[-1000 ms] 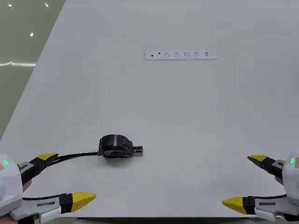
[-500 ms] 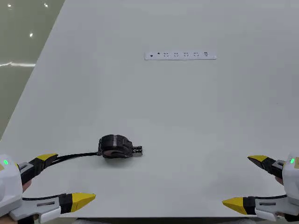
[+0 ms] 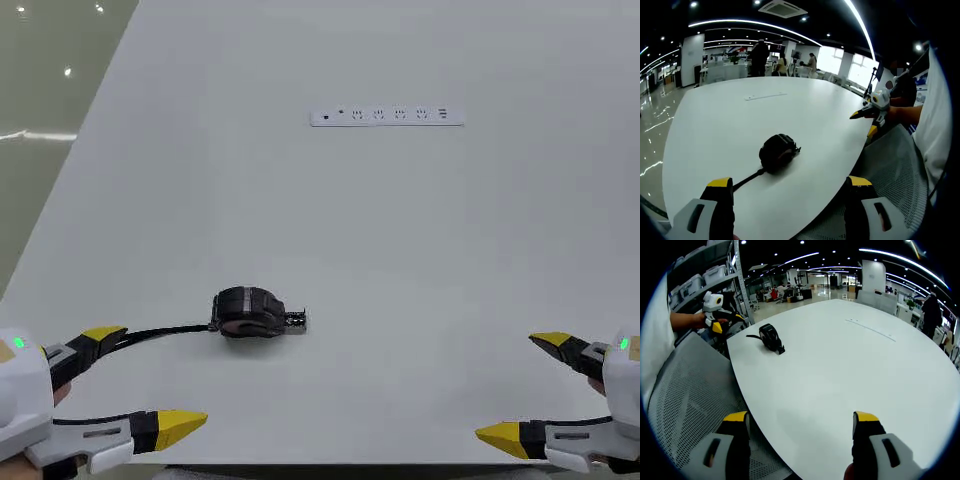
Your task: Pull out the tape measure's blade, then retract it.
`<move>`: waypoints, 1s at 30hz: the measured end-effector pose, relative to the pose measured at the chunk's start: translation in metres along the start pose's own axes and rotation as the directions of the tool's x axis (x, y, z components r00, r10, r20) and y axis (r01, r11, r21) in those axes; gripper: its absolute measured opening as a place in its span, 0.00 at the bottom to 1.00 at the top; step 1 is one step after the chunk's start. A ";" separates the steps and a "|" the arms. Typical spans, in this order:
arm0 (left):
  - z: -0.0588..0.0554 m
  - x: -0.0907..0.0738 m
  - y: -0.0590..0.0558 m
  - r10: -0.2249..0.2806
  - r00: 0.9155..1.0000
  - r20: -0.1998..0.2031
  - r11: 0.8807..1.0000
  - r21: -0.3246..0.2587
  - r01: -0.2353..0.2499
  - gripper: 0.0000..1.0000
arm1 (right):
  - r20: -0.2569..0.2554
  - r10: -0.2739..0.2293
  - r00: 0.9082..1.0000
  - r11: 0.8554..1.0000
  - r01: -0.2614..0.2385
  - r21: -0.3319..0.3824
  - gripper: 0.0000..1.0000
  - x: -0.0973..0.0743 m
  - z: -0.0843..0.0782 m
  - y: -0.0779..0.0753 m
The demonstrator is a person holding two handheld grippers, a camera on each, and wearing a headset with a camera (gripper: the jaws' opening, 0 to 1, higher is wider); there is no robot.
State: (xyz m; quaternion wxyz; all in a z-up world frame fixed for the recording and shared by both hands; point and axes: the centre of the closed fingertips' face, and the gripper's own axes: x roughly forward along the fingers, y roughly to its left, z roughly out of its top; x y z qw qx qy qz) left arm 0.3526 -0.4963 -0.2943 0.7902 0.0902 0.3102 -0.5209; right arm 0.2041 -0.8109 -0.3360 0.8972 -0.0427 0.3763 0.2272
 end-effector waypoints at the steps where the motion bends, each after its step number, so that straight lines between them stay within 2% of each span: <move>1: 0.000 0.000 0.000 -0.001 1.000 0.000 1.000 0.000 0.001 0.90 | 0.001 0.001 1.000 1.000 -0.001 0.000 0.86 0.000 0.000 0.000; 13: -0.001 0.004 0.003 -0.006 1.000 -0.008 1.000 -0.002 0.006 0.89 | 0.012 0.024 1.000 1.000 -0.024 0.002 0.84 0.009 0.005 0.002; 19: 0.001 0.008 0.005 -0.017 1.000 -0.015 1.000 0.018 0.017 0.89 | 0.019 0.050 0.999 0.999 -0.050 -0.005 0.82 0.015 0.010 0.006; 30: 0.010 0.027 0.007 -0.079 0.996 -0.040 0.993 0.079 0.082 0.87 | 0.010 0.096 0.995 0.995 -0.096 -0.024 0.78 0.034 0.015 0.008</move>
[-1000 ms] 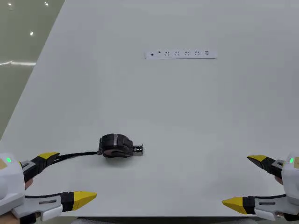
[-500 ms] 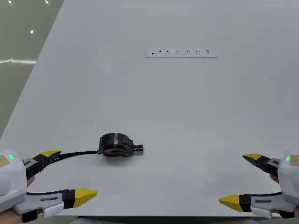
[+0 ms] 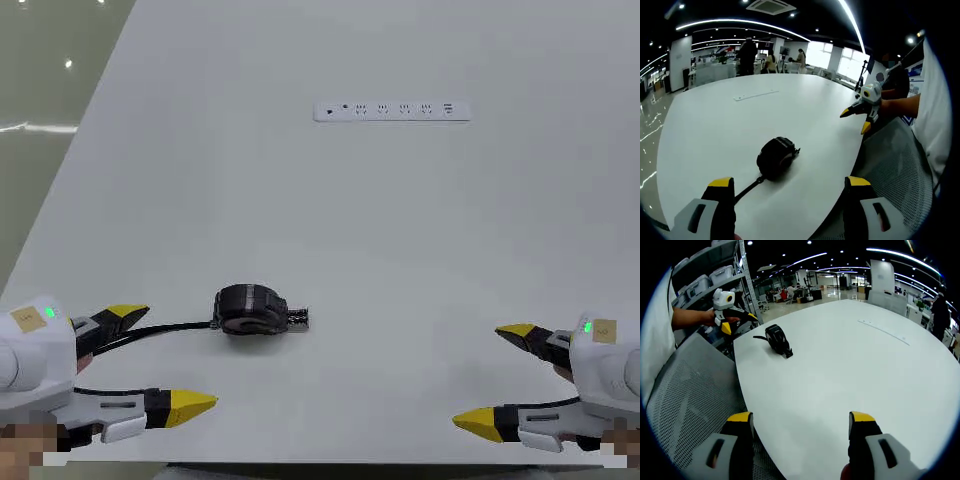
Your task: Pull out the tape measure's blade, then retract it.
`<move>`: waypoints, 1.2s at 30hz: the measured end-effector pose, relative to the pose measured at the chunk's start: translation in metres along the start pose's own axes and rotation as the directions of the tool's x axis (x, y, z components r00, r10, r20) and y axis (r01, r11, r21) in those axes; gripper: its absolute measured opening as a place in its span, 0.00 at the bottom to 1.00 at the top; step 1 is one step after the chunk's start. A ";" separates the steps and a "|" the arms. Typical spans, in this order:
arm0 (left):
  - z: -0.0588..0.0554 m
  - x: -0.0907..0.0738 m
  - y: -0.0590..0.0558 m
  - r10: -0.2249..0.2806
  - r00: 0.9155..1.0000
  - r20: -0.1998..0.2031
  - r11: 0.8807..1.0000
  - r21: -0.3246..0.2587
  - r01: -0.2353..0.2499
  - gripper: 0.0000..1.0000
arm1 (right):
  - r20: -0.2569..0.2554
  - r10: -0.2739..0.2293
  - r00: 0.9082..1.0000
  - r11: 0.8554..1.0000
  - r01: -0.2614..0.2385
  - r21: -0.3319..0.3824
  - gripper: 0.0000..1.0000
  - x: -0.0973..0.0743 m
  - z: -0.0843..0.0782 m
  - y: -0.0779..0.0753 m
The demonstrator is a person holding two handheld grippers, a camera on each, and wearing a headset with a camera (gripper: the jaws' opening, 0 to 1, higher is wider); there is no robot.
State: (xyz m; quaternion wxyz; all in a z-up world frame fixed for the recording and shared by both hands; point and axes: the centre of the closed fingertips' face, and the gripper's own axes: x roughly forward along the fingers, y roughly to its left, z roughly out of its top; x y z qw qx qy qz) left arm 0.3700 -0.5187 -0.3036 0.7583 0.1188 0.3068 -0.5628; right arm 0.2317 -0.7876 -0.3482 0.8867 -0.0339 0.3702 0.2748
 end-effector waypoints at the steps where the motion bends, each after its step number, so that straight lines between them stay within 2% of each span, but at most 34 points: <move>1: 0.001 0.001 0.001 -0.003 1.000 -0.001 1.000 0.006 0.003 0.87 | 0.002 0.004 1.000 1.000 -0.004 -0.003 0.78 0.001 0.001 0.000; 11: 0.007 0.017 0.004 -0.068 0.997 -0.041 0.995 0.073 0.071 0.85 | 0.009 0.027 1.000 0.999 -0.027 -0.047 0.75 0.019 0.010 -0.003; 17: 0.008 0.028 0.007 -0.091 0.993 -0.073 0.984 0.149 0.101 0.82 | 0.018 0.052 0.998 0.996 -0.051 -0.069 0.73 0.033 0.016 -0.002; 19: 0.009 0.031 0.008 -0.108 0.991 -0.073 0.983 0.141 0.118 0.82 | 0.019 0.060 0.998 0.996 -0.058 -0.067 0.72 0.037 0.016 -0.003; 23: 0.011 0.038 0.012 -0.118 0.990 -0.081 0.977 0.171 0.131 0.78 | 0.006 0.078 0.997 0.994 -0.078 -0.078 0.70 0.048 0.014 -0.002; 26: 0.011 0.042 0.014 -0.140 0.986 -0.089 0.973 0.175 0.154 0.77 | 0.002 0.093 0.996 0.993 -0.093 -0.076 0.69 0.055 0.015 -0.001; 27: 0.007 0.044 0.016 -0.141 0.984 -0.112 0.970 0.183 0.160 0.75 | -0.002 0.097 0.995 0.992 -0.097 -0.080 0.68 0.058 0.015 -0.001; 36: 0.003 0.058 0.021 -0.173 0.973 -0.151 0.951 0.230 0.205 0.68 | 0.000 0.129 0.992 0.987 -0.129 -0.092 0.67 0.077 0.024 0.000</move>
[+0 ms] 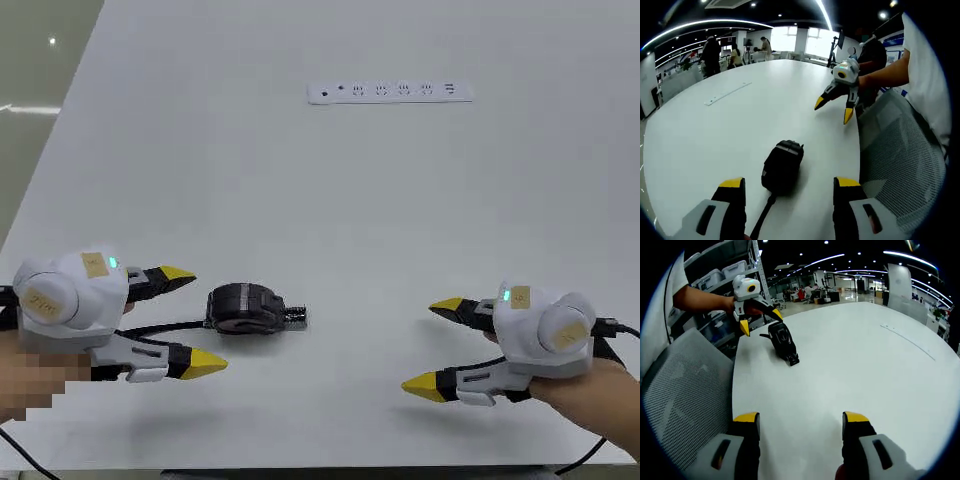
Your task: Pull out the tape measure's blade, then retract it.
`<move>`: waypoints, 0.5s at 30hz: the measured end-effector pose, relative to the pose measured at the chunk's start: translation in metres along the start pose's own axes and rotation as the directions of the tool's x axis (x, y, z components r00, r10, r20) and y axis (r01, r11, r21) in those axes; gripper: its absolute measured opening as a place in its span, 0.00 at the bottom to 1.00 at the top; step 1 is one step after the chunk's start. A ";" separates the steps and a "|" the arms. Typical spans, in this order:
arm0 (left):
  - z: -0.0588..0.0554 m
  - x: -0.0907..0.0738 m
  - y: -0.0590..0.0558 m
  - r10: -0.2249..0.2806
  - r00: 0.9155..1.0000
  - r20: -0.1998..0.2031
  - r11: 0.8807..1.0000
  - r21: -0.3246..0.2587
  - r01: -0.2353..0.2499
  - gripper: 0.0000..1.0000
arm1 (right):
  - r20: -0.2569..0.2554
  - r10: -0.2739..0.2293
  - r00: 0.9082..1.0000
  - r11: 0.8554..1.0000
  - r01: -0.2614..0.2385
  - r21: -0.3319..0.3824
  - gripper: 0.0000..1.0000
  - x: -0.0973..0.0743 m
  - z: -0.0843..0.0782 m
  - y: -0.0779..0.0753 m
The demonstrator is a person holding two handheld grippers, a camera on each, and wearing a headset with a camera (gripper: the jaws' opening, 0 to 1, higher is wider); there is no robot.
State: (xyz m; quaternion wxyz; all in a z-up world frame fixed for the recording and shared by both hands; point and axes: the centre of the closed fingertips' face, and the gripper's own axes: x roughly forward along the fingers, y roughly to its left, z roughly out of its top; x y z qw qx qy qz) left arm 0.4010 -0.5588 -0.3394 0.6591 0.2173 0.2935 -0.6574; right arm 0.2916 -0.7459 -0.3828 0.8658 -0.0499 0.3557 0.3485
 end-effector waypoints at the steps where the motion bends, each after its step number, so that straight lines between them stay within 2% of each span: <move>1: 0.000 0.003 0.001 -0.010 1.000 -0.001 1.000 0.004 0.010 0.68 | 0.001 0.007 1.000 1.000 -0.007 -0.002 0.67 0.002 0.002 0.000; 6: 0.002 0.011 0.005 -0.033 0.999 -0.006 0.999 0.018 0.033 0.64 | 0.008 0.029 1.000 1.000 -0.029 -0.006 0.66 0.010 0.008 0.000; 11: -0.002 0.019 0.008 -0.071 0.997 -0.026 0.997 0.038 0.072 0.55 | 0.027 0.040 0.999 0.999 -0.040 0.001 0.67 0.014 0.013 -0.001; 15: -0.002 0.023 0.007 -0.092 0.995 -0.024 0.994 0.053 0.093 0.49 | 0.026 0.048 0.999 0.999 -0.048 0.000 0.67 0.016 0.014 0.001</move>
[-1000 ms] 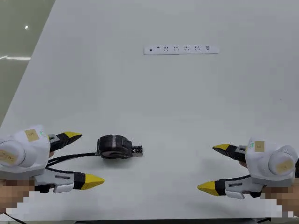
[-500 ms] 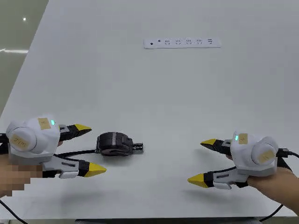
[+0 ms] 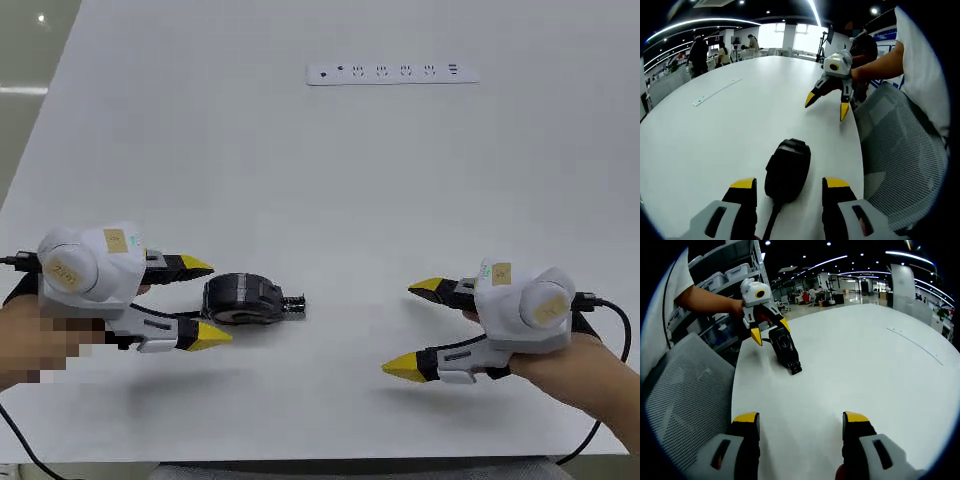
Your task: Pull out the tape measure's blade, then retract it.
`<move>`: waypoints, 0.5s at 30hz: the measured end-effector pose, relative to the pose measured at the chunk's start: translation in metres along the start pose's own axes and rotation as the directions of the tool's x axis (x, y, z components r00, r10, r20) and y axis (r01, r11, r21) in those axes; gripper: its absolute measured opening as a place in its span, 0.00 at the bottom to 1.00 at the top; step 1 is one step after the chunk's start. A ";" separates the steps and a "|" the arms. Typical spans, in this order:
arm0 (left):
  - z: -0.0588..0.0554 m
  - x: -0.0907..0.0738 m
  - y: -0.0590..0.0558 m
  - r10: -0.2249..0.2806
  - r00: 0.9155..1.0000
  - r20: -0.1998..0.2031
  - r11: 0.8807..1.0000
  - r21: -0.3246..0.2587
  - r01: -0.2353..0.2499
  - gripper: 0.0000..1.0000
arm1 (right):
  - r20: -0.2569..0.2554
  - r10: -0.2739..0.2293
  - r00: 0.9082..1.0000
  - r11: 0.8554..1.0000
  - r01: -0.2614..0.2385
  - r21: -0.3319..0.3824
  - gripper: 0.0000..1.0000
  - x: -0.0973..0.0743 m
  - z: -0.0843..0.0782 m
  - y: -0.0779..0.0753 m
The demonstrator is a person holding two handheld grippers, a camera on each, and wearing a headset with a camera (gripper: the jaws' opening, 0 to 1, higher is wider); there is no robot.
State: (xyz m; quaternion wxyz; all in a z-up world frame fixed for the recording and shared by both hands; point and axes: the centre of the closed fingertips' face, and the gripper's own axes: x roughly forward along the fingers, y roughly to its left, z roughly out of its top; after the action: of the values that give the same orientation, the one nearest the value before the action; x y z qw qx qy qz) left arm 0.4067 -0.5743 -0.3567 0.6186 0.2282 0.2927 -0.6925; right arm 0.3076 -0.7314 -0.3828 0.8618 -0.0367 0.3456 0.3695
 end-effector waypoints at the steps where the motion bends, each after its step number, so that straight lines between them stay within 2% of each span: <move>1: 0.000 0.001 0.000 -0.003 1.000 0.000 1.000 0.003 0.003 0.47 | 0.000 0.003 1.000 1.000 -0.003 0.001 0.67 0.001 0.000 0.000; 15: 0.001 0.008 0.001 -0.029 1.000 -0.004 0.999 0.033 0.029 0.34 | 0.006 0.016 1.000 1.000 -0.016 -0.006 0.67 0.010 0.005 0.000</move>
State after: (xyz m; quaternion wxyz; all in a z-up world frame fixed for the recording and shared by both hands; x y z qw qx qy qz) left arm 0.4071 -0.5812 -0.3616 0.6040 0.2352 0.2857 -0.7058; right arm 0.3158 -0.7235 -0.3855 0.8597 -0.0352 0.3424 0.3775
